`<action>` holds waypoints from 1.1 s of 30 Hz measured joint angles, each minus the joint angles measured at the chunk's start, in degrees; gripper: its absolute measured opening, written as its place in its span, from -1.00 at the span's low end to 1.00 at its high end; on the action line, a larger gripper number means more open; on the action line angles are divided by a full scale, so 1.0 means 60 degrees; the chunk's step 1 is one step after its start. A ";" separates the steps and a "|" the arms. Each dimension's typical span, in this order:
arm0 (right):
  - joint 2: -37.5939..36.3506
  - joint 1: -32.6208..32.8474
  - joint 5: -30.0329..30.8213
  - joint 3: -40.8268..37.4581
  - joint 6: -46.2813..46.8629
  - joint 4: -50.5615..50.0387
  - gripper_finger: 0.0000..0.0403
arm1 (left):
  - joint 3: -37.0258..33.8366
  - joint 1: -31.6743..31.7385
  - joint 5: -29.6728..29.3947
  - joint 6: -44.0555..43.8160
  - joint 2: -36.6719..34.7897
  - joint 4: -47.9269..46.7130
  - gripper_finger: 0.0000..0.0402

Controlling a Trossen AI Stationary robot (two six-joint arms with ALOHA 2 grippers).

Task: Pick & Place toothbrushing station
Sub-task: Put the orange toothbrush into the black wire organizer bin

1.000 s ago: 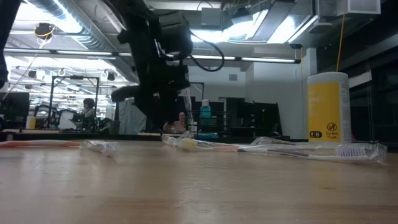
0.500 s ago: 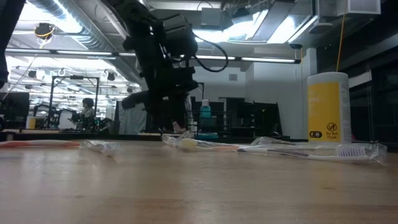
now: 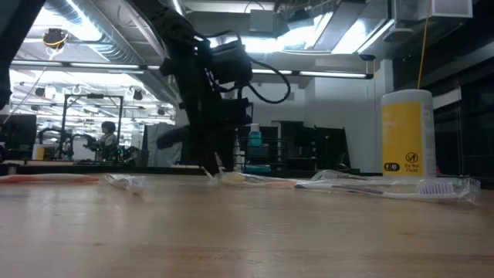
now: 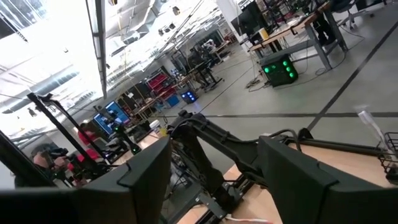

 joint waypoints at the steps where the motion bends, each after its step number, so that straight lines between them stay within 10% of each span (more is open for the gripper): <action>1: 0.0000 0.0035 0.0075 -0.0002 -0.0026 -0.0003 0.20 | -0.0002 0.0007 0.0116 -0.0059 0.0000 -0.0123 -0.34; 22: 0.0000 0.0180 0.0495 -0.0003 0.0089 -0.0001 0.20 | 0.0230 0.0553 0.0736 -0.3460 -0.0309 -0.0251 -0.97; 33: -0.0001 0.0204 0.0836 0.0000 -0.0375 0.0002 0.20 | 0.1488 0.2340 0.1251 -0.7929 -0.3651 0.4542 -0.98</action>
